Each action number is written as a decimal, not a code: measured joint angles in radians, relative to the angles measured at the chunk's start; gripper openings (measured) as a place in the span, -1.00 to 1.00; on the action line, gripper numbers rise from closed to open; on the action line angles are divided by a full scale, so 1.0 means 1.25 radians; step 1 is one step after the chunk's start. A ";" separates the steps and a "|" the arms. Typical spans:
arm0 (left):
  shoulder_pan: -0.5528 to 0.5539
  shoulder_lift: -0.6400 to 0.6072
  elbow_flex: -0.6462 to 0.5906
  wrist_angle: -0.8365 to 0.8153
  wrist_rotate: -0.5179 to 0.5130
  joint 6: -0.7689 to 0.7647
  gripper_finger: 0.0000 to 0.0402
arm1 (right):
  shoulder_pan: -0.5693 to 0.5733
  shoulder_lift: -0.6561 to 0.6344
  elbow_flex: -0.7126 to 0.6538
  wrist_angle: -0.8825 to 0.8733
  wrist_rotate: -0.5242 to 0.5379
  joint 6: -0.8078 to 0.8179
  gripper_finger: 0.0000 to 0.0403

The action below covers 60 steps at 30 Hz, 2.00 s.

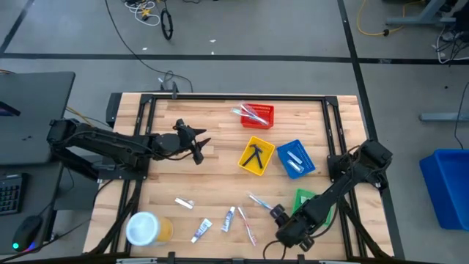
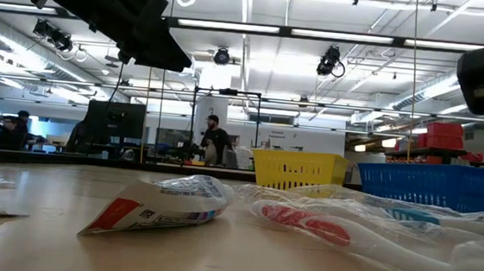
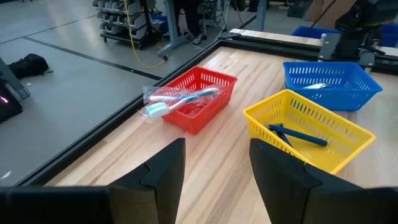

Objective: Pick & Place Travel size toiletries
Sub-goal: Put the nail cutter into the blue bin

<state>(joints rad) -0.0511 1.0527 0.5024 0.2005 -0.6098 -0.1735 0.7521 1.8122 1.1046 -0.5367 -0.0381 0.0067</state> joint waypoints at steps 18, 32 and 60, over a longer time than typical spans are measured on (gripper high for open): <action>0.000 0.000 0.000 0.000 0.000 -0.003 -0.06 | 0.000 -0.004 -0.098 0.122 0.008 -0.260 0.11; 0.000 0.000 0.000 0.000 0.001 0.019 -0.06 | -0.019 0.000 -0.099 0.149 -0.011 -0.214 -0.54; 0.000 0.000 0.000 -0.001 0.015 0.074 -0.06 | -0.200 -0.190 0.142 -0.492 0.350 0.161 -0.59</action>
<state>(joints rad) -0.0509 1.0527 0.5022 0.1989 -0.5906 -0.0812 0.5017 1.5743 1.2826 -1.1523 0.3994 0.2083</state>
